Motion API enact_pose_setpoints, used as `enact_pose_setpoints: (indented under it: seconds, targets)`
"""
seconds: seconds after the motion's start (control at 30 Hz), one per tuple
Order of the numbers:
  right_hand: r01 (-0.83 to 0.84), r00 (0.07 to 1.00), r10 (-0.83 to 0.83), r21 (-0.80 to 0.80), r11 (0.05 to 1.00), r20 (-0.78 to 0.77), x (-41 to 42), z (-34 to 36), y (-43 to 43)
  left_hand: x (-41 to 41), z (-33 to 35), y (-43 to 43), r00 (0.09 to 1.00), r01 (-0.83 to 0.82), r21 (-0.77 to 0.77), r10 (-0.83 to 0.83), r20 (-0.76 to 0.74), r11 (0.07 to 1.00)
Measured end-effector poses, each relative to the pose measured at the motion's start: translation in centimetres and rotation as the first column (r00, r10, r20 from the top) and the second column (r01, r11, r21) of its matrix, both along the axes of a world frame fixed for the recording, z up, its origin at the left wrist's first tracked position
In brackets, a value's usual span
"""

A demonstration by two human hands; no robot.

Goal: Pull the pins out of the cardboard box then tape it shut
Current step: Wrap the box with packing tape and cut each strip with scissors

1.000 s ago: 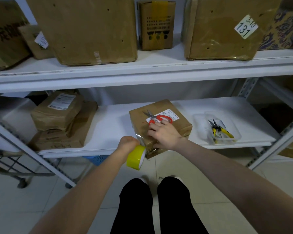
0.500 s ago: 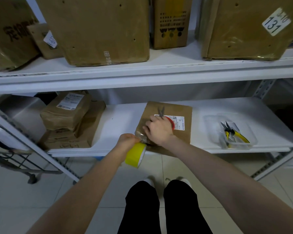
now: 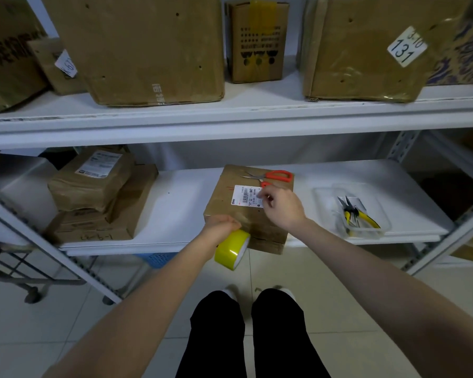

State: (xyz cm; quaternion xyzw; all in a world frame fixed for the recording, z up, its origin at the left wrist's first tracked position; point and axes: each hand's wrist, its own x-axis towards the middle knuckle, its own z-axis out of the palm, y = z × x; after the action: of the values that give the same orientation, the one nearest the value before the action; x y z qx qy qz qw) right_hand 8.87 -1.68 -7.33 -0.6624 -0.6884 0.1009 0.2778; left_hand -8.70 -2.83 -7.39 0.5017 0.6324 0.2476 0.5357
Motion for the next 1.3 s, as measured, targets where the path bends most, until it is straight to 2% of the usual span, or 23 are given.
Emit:
enact_pose_setpoints:
  seconds: [0.07, 0.17, 0.27, 0.33, 0.53, 0.73, 0.83, 1.07, 1.17, 1.3]
  targets:
    - [-0.128, 0.967, 0.097, -0.120, 0.985, -0.234, -0.6, 0.5, -1.1, 0.5, -0.1, -0.3, 1.000, 0.003, 0.033, -0.003, 0.001, 0.999]
    - [-0.217, 0.924, 0.119, -0.243, 0.946, -0.363, -0.7, 0.6, -2.3, 1.3, 0.0, -1.1, 1.000, 0.009, 0.086, -0.009, 0.003, 0.996]
    - [-0.269, 0.839, 0.109, -0.232, 0.935, -0.533, -0.3, 0.1, -3.1, 1.7, 0.4, -1.8, 0.999, 0.034, 0.117, -0.034, -0.002, 0.993]
    - [-0.269, 0.807, 0.105, -0.203, 0.942, -0.582, -0.1, 0.0, -3.4, 2.0, 0.7, -2.2, 0.999, 0.045, 0.126, -0.046, 0.003, 0.991]
    - [-0.154, 0.898, 0.062, -0.179, 0.972, -0.435, -0.1, 0.4, -4.0, 3.0, 1.5, -3.4, 0.998, 0.066, 0.129, -0.066, -0.008, 0.989]
    - [-0.075, 0.843, -0.037, -0.187, 0.979, -0.536, 0.6, 0.9, -4.3, 3.2, 2.1, -4.5, 0.994, 0.026, 0.171, -0.044, 0.103, 0.985]
    - [0.045, 0.892, -0.127, -0.195, 0.980, -0.433, 1.6, 0.4, -3.7, 3.3, 2.6, -5.0, 0.993, 0.112, 0.202, -0.118, 0.017, 0.973]
    - [0.175, 0.920, -0.227, -0.185, 0.967, -0.320, 1.0, 0.5, -2.0, 3.9, 3.0, -3.8, 0.985, 0.078, 0.228, -0.040, -0.166, 0.971]
    - [0.251, 0.907, -0.300, -0.194, 0.948, -0.296, 1.8, 0.7, -0.8, 3.3, 2.2, -4.0, 0.996, 0.024, 0.126, -0.013, -0.088, 0.992]
    - [0.160, 0.959, -0.196, -0.178, 0.971, -0.206, 1.8, 0.7, 0.1, 3.0, 1.5, -4.0, 0.993, 0.053, 0.164, -0.035, -0.112, 0.985]
